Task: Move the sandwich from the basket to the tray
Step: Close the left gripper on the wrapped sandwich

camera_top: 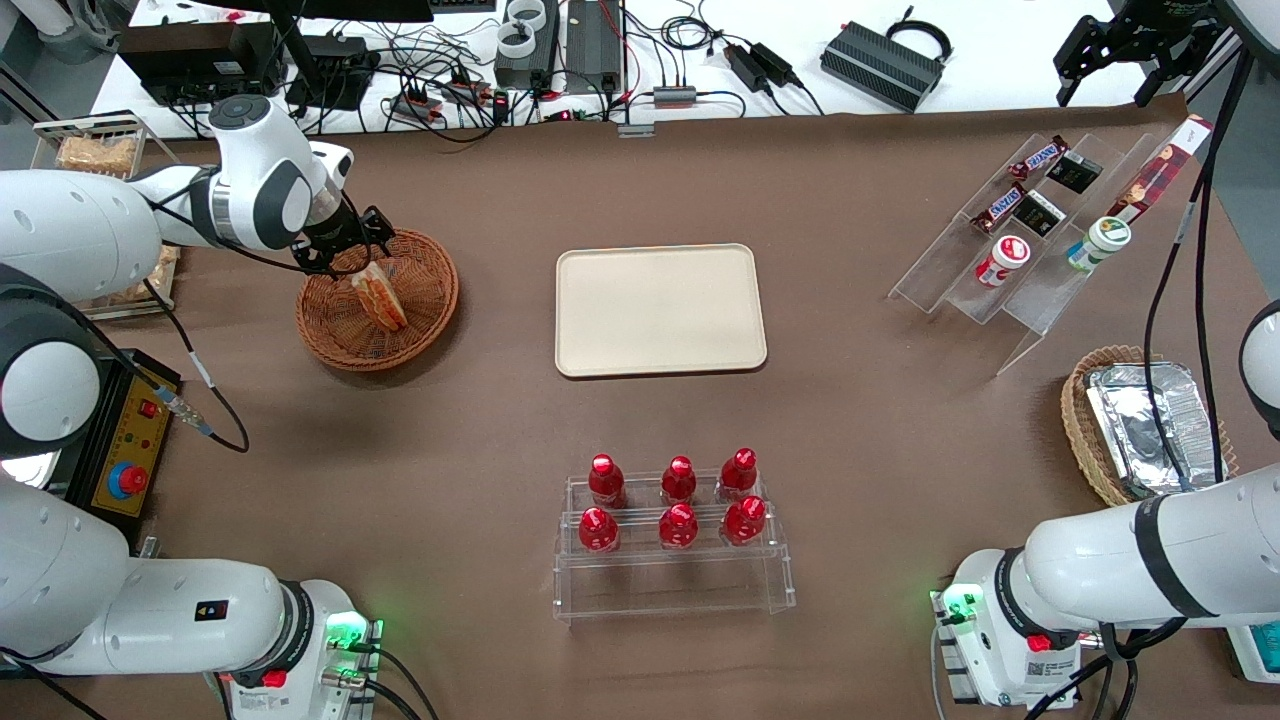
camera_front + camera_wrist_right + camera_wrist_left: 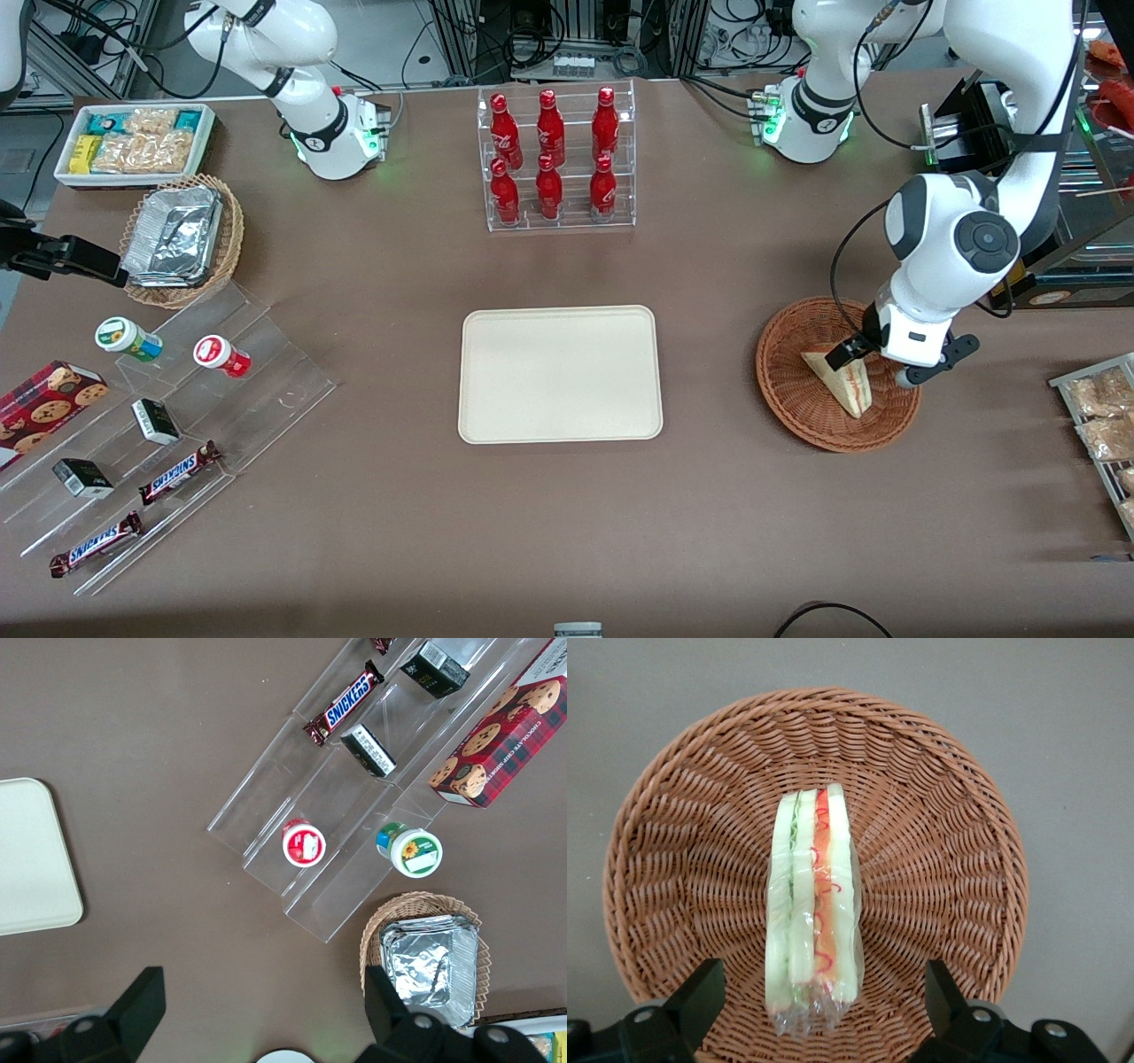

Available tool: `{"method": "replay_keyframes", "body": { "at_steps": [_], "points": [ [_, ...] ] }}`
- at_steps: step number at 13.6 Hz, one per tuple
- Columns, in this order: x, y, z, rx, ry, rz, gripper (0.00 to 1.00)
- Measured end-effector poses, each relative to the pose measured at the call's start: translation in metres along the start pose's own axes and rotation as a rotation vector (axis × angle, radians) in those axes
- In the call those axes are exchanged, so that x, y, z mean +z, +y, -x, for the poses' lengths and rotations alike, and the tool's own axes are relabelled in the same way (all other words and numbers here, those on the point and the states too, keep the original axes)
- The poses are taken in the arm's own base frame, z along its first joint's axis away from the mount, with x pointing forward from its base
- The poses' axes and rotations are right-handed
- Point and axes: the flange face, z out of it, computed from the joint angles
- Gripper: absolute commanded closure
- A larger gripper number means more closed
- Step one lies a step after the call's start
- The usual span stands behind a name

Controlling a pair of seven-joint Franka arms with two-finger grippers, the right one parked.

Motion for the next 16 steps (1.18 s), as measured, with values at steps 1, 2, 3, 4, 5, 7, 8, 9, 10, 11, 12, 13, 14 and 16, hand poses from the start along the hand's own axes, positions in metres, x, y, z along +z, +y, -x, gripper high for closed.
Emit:
{"method": "replay_keyframes", "body": {
  "at_steps": [1,2,3,4,5,7,8,9,10,11,12,13,14,16],
  "points": [
    [0.006,0.0,0.0,-0.001,-0.008,-0.004,0.0],
    [0.015,-0.001,0.001,-0.002,-0.017,-0.009,0.0],
    [0.024,-0.001,0.002,-0.004,-0.019,-0.008,0.07],
    [0.034,-0.002,0.003,-0.008,-0.022,-0.008,0.28],
    [0.043,-0.003,0.005,-0.011,-0.029,-0.011,0.63],
    [0.054,-0.005,0.008,-0.022,-0.044,-0.02,1.0],
    [0.055,-0.006,0.009,-0.025,-0.047,-0.022,1.0],
    [0.056,-0.007,0.01,-0.025,-0.048,-0.023,1.0],
    [0.055,-0.007,0.01,-0.024,-0.047,-0.024,1.0],
    [0.053,-0.007,0.01,-0.024,-0.048,-0.025,1.0],
    [0.051,-0.007,0.01,-0.023,-0.052,-0.028,1.0],
    [0.047,-0.007,0.011,-0.023,-0.056,-0.032,1.0],
    [0.042,-0.007,0.01,-0.022,-0.056,-0.033,1.0],
    [0.027,-0.004,0.009,-0.018,-0.054,-0.036,1.0]
  ]
}}
